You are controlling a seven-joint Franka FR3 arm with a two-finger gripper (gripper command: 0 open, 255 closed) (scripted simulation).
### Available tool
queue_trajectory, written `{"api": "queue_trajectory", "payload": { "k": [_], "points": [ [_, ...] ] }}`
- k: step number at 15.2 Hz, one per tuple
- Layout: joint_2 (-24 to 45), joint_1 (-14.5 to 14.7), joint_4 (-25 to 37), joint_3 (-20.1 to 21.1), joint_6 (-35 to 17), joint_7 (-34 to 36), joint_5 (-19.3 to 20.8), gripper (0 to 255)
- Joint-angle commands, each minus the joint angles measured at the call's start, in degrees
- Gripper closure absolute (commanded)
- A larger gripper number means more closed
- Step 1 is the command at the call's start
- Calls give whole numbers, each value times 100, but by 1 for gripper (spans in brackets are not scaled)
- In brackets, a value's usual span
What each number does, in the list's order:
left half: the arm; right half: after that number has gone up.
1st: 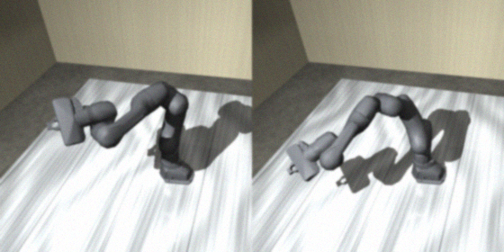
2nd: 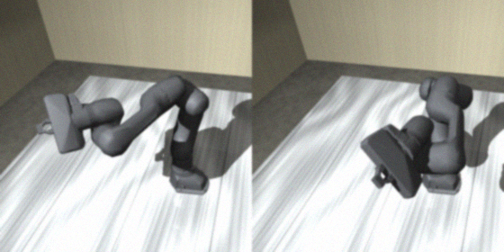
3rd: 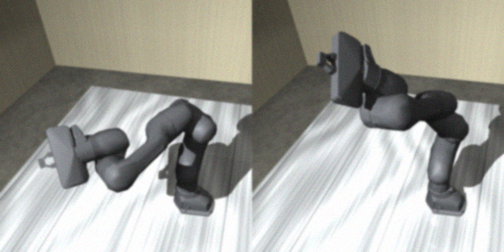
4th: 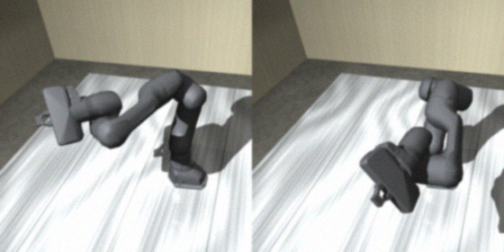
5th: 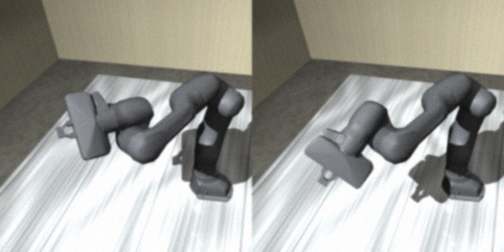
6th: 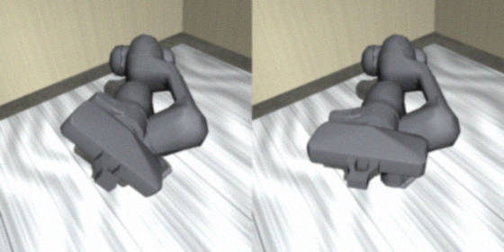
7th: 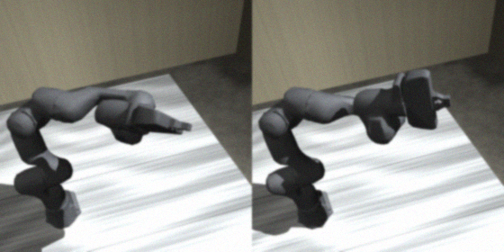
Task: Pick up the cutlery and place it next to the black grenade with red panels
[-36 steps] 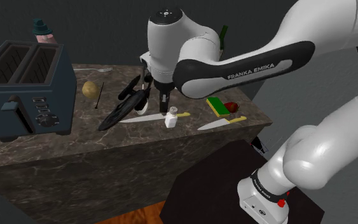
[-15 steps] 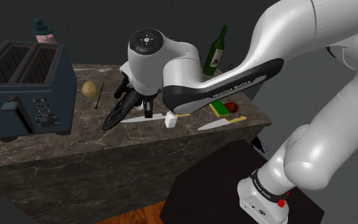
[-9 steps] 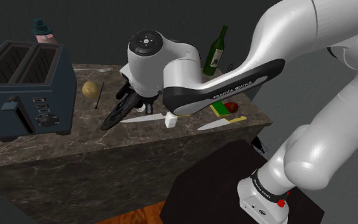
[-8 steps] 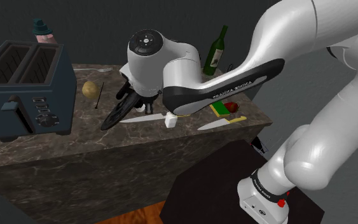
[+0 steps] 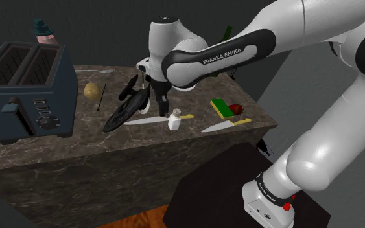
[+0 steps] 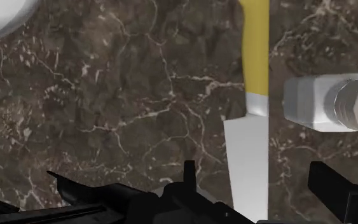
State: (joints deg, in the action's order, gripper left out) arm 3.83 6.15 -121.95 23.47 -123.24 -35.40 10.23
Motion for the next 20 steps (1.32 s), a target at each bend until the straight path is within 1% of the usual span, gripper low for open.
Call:
{"api": "queue_trajectory", "payload": {
  "k": [1, 9, 16, 17, 20],
  "points": [
    [447, -366, 526, -174, 741, -1910, -1271, 0],
    [661, -371, 159, -128, 174, -1849, -1190, 0],
    [662, -371, 161, -128, 174, -1849, -1189, 0],
    [662, -372, 158, -129, 172, -1852, -1189, 255],
    [674, -362, 173, -124, 174, -1835, -1185, 255]
  ]
}}
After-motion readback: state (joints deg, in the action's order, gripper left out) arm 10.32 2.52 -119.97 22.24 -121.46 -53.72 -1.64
